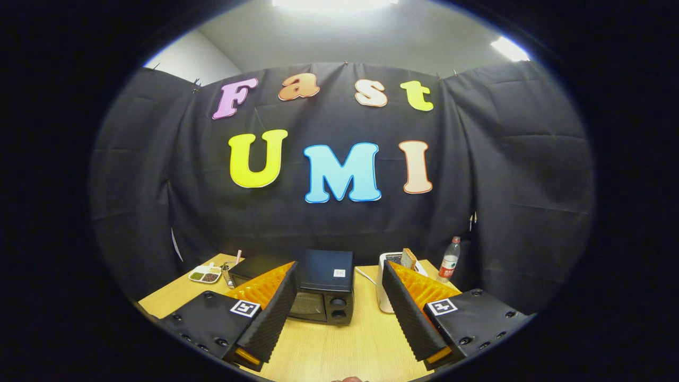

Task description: Open the toaster oven, put the food inside, and close the toaster oven door.

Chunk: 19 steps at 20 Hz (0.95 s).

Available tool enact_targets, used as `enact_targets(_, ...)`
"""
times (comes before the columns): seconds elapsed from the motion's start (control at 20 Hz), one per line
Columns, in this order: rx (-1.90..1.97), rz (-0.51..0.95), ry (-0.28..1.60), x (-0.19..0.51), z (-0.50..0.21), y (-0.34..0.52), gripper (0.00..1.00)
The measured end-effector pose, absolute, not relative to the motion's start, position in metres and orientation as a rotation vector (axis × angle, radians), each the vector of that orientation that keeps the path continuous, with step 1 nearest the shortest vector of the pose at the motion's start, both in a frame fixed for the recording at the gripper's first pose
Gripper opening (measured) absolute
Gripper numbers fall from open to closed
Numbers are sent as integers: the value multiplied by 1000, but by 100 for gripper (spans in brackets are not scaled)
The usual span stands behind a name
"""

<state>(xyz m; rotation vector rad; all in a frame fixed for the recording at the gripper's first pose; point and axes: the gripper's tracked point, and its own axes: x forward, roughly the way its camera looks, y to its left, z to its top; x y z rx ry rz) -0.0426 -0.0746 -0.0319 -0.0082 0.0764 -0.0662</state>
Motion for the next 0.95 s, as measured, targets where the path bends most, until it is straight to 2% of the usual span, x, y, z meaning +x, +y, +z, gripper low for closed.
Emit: enact_targets(0.95,48,-71,119,-11,-31,-74,98)
